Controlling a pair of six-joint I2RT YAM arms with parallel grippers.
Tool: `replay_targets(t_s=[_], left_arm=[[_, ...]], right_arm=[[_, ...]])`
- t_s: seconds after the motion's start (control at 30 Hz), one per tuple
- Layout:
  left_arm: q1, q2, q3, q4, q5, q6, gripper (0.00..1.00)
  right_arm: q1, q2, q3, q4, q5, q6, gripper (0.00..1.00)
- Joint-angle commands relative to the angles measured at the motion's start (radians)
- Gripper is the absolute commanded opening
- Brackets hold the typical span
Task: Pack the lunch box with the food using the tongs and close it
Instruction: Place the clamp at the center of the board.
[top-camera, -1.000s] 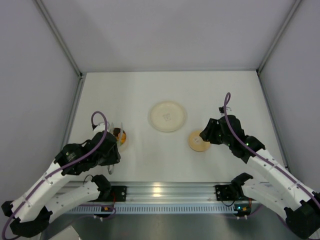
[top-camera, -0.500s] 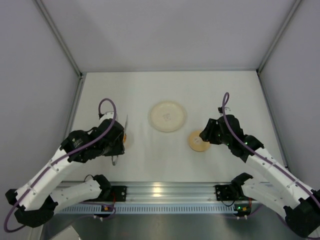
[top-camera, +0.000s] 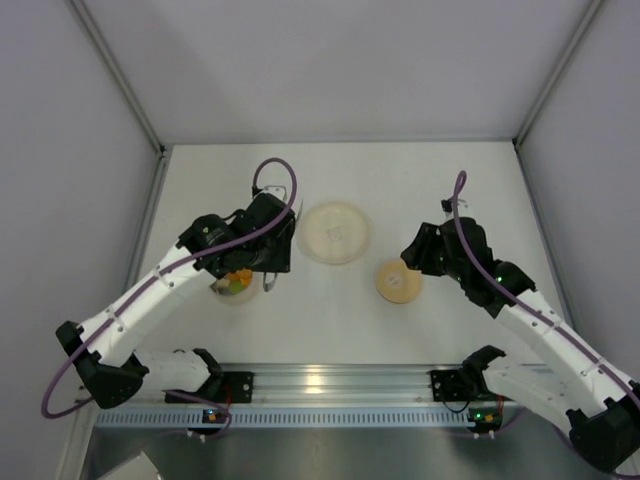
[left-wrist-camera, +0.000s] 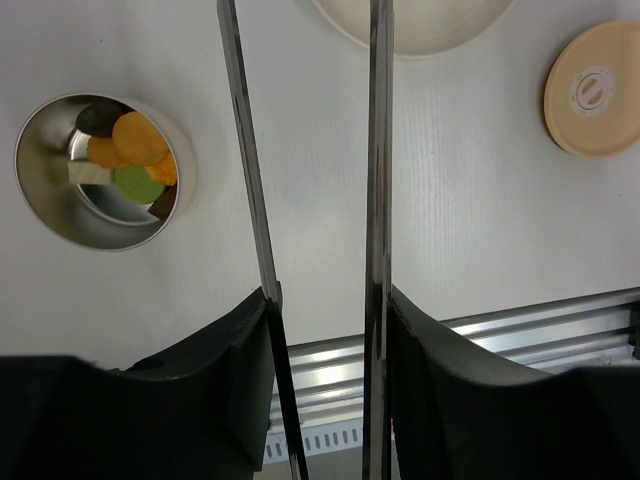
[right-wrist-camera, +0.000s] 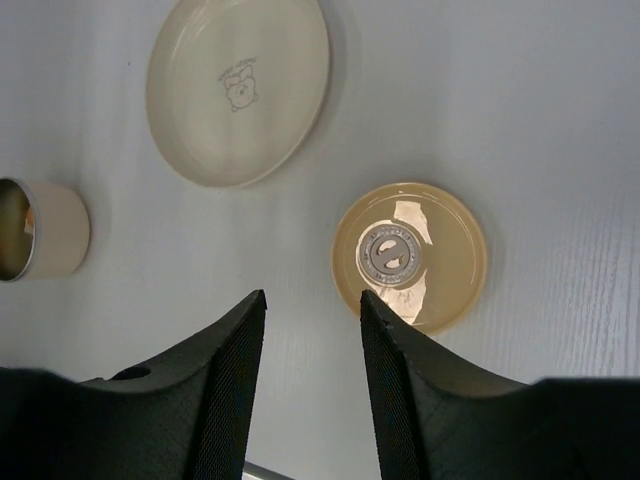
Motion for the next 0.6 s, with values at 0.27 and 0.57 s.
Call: replay_targets(t_s=[0.27, 0.57], left_arm=[[0.244, 0.098, 0.077, 0.171, 0.147, 0.118, 0.50], [0.482, 0.470, 0.164, 0.453, 0.362, 0.121, 0.51]], right_arm=[[-0.019, 0.050, 0.155, -0.078, 0.034, -0.047, 0.44], [-0.051, 0.121, 0.216, -0.086, -0.005, -0.085, 0.44]])
